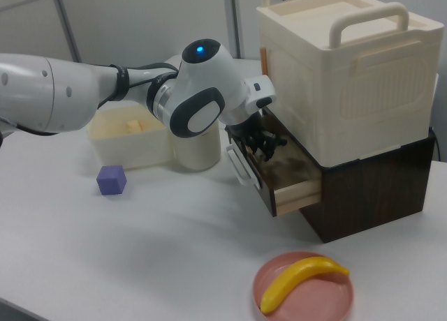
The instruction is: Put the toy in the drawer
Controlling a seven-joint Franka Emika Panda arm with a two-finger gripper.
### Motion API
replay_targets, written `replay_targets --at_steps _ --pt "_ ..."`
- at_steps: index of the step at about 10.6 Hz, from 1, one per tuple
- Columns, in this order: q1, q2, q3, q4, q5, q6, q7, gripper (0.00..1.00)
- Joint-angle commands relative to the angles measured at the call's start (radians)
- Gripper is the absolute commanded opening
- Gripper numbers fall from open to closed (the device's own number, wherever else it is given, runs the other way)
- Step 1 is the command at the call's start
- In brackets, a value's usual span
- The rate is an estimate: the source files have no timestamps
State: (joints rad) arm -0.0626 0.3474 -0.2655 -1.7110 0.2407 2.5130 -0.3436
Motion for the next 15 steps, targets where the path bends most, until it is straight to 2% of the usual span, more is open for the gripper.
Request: replay_targets --at_steps 1,2,3,5,7,9,12,15 --pt "0.007 0.010 -0.012 -0.036 0.008 0.007 -0.032 0.45" --pt "0.007 0.009 -0.012 -0.036 0.009 0.007 -0.026 0.64" --pt "0.009 0.007 -0.014 -0.035 0.012 0.007 -0.022 0.98" --pt "0.017 -0.016 -0.011 -0.032 0.014 0.000 0.001 1.00" --pt "0.043 -0.076 0.005 -0.029 0.014 -0.034 0.123 1.00" --pt "0.067 -0.131 0.043 -0.027 0.008 -0.101 0.227 1.00" --pt "0.067 -0.206 0.112 -0.016 -0.029 -0.332 0.305 1.00" --pt "0.060 -0.298 0.218 -0.012 -0.104 -0.628 0.331 1.00"
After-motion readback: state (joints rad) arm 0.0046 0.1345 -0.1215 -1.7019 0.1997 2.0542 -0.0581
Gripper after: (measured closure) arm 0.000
